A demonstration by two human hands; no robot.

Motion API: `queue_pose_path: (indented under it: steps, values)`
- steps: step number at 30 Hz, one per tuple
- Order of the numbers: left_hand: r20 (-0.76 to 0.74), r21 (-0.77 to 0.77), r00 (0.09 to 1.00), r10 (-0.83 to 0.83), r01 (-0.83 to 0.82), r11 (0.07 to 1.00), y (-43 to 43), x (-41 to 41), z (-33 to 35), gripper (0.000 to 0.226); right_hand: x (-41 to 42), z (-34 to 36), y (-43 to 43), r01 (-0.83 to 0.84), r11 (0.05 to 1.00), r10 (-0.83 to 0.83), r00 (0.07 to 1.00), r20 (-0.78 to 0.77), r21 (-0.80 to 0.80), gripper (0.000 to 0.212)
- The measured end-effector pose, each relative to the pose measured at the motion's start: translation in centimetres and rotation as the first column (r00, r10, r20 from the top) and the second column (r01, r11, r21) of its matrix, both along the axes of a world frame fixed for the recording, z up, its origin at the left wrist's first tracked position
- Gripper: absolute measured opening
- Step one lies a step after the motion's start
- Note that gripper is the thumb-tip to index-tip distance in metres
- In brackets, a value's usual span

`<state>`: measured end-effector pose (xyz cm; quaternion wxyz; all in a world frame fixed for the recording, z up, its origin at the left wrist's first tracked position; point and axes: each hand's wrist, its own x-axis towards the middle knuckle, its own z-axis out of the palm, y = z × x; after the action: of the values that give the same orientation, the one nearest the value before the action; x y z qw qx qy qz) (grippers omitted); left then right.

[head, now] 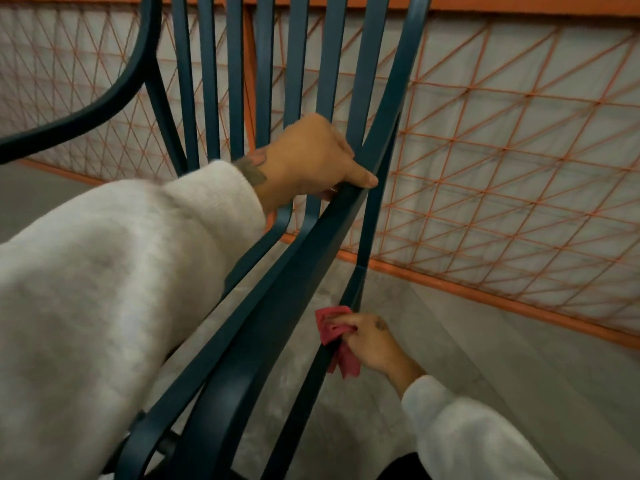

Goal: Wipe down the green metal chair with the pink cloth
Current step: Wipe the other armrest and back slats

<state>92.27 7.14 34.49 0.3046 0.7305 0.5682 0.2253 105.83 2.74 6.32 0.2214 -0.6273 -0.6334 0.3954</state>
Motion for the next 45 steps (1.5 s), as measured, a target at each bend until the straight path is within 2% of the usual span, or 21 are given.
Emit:
queue_pose_path:
  steps: [4, 8, 11, 14, 21, 24, 28, 30, 38, 40, 45]
  values:
    - [0.094, -0.150, 0.995, -0.028, 0.042, 0.988, -4.2, -4.0, -0.6, 0.036, 0.7, 1.3, 4.0, 0.179, 0.984, -0.179, 0.983, -0.035, -0.011, 0.039]
    - [0.202, -0.249, 0.979, -0.007, 0.058, 0.967, -7.4, -6.3, -1.8, 0.030, -0.1, 0.7, 5.6, 0.201, 0.979, -0.201, 0.979, -0.018, 0.031, 0.041]
    - [0.292, -0.254, 0.955, 0.046, 0.031, 0.967, -8.6, -6.5, -2.4, 0.029, -0.6, -0.1, 4.3, 0.240, 0.970, -0.242, 0.964, -0.109, -0.030, 0.040]
    - [0.269, -0.219, 0.960, 0.080, -0.020, 0.975, -8.9, -6.1, -2.2, 0.024, -1.8, -0.9, 1.0, 0.239, 0.969, -0.247, 0.954, -0.168, -0.066, 0.036]
    - [0.231, -0.231, 0.966, 0.119, -0.065, 0.971, -9.3, -5.6, -1.5, 0.022, -5.9, -5.0, -8.3, 0.060, 0.998, -0.064, 0.983, -0.171, -0.027, 0.038]
    - [0.243, -0.235, 0.962, 0.127, -0.069, 0.970, -9.5, -5.6, -1.5, 0.022, -7.1, -5.5, -11.5, -0.024, 1.000, 0.026, 0.982, -0.187, 0.014, 0.045]
    - [0.307, -0.215, 0.940, 0.147, -0.082, 0.973, -9.9, -5.7, -2.1, 0.020, -7.2, -4.7, -13.9, -0.169, 0.985, 0.172, 0.981, -0.089, 0.039, 0.055]
    - [0.292, -0.178, 0.947, 0.137, -0.087, 0.980, -10.0, -5.8, -2.3, 0.022, -7.3, -4.0, -14.8, -0.235, 0.971, 0.237, 0.970, -0.048, 0.033, 0.057]
    - [0.292, -0.158, 0.947, 0.135, -0.091, 0.983, -10.0, -5.8, -2.6, 0.023, -5.9, 0.0, -15.9, -0.301, 0.944, 0.246, 0.917, -0.314, -0.139, 0.059]
    - [0.277, -0.140, 0.951, 0.137, -0.102, 0.985, -10.2, -5.7, -2.6, 0.023, -6.0, 0.4, -15.9, -0.297, 0.941, 0.233, 0.916, -0.326, -0.164, 0.054]
    - [0.312, -0.147, 0.941, 0.133, -0.091, 0.985, -10.4, -5.9, -2.6, 0.023, -8.0, 0.2, -15.9, -0.357, 0.933, 0.355, 0.933, -0.057, -0.036, 0.053]
